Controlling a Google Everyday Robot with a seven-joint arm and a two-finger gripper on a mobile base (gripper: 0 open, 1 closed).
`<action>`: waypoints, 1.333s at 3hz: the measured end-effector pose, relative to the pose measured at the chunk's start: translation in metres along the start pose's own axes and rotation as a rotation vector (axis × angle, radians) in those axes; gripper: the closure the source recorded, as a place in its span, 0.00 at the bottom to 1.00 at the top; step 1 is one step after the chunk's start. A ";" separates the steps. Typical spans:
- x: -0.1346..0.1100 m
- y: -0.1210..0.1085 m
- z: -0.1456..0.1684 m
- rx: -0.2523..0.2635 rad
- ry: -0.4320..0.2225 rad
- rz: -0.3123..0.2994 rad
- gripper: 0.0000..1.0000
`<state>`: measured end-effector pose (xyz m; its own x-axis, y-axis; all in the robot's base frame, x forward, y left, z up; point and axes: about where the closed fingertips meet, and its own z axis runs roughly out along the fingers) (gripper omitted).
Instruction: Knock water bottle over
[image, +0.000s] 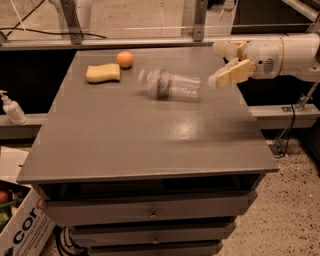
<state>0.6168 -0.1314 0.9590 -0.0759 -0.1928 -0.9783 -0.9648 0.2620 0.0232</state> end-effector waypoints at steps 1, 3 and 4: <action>-0.001 0.021 -0.003 -0.044 0.002 -0.005 0.00; 0.014 0.022 -0.019 -0.037 0.029 0.002 0.00; 0.014 0.022 -0.019 -0.038 0.029 0.002 0.00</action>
Offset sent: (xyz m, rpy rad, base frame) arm -0.0396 -0.0087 -0.0021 -0.0166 0.0138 0.0601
